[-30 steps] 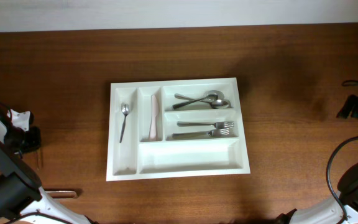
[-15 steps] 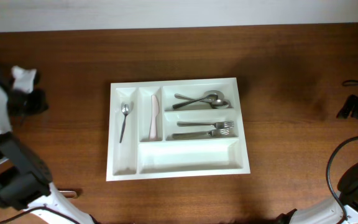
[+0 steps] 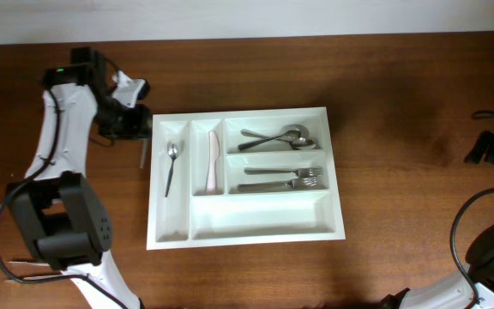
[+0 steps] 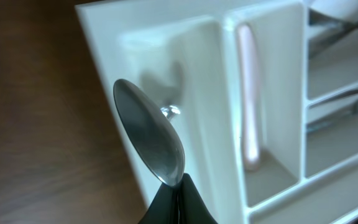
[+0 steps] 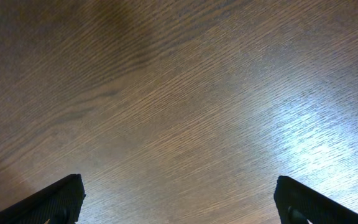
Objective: Pack container
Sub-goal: 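Carry the spoon into the tray's narrow left compartment and release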
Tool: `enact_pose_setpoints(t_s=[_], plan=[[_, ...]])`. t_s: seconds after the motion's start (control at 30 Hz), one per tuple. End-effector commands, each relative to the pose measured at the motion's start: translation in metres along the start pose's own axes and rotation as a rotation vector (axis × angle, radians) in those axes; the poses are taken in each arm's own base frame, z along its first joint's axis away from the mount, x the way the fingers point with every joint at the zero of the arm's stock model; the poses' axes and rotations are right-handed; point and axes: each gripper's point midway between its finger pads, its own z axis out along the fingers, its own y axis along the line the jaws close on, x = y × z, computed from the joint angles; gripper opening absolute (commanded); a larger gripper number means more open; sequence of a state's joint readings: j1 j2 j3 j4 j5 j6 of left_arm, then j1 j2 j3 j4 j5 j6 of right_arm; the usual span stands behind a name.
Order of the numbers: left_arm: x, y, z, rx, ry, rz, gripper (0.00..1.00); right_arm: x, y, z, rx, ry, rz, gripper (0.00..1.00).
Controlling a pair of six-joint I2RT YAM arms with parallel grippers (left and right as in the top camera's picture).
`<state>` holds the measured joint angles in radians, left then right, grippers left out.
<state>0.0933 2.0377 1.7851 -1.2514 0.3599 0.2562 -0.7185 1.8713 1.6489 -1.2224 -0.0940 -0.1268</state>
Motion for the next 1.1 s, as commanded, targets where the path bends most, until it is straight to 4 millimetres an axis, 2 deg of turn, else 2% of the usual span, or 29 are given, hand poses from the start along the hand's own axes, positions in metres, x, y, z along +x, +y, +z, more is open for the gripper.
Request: enact_pose_setpoints(t_s=[0.0, 0.17, 0.2, 0.27, 0.33, 0.43, 0.63, 0.7, 0.93, 1.0, 1.07], plan=[[0.003, -0.019, 0.008, -0.004, 0.042, -0.061, 0.02, 0.0, -0.001, 0.002, 0.001, 0.004, 0.011, 0.99], [0.014, -0.026, 0.019, -0.055, 0.097, -0.065, 0.04, 0.0, -0.001, 0.002, 0.001, 0.004, 0.011, 0.99], [0.015, -0.028, 0.02, -0.054, 0.105, -0.062, 0.1, 0.0, -0.001, 0.002, 0.001, 0.004, 0.011, 0.99], [0.017, -0.031, 0.021, -0.052, 0.113, -0.058, 0.39, 0.0, -0.001, 0.002, 0.001, 0.004, 0.011, 0.99], [0.016, -0.032, 0.021, -0.053, 0.112, -0.056, 0.42, 0.0, -0.001, 0.002, 0.001, 0.004, 0.011, 0.99], [0.014, -0.03, 0.021, -0.058, 0.103, -0.054, 0.6, 0.0, -0.001, 0.002, 0.001, 0.004, 0.011, 0.99], [0.004, -0.014, 0.015, -0.1, 0.055, -0.06, 0.81, 0.0, -0.001, 0.002, 0.001, 0.004, 0.011, 0.99], [-0.003, -0.009, 0.009, -0.104, 0.025, -0.067, 0.99, 0.0, -0.001, 0.002, 0.001, 0.004, 0.011, 0.99], [-0.014, 0.008, -0.008, -0.126, -0.03, -0.094, 0.99, 0.0, -0.001, 0.002, 0.001, 0.004, 0.011, 0.99], [-0.02, 0.013, -0.021, -0.132, -0.074, -0.165, 0.99, 0.0, -0.001, 0.002, 0.001, 0.004, 0.011, 0.99], [-0.03, 0.017, -0.044, -0.141, -0.144, -0.222, 0.99, 0.0, -0.001, 0.002, 0.001, 0.004, 0.011, 0.99]])
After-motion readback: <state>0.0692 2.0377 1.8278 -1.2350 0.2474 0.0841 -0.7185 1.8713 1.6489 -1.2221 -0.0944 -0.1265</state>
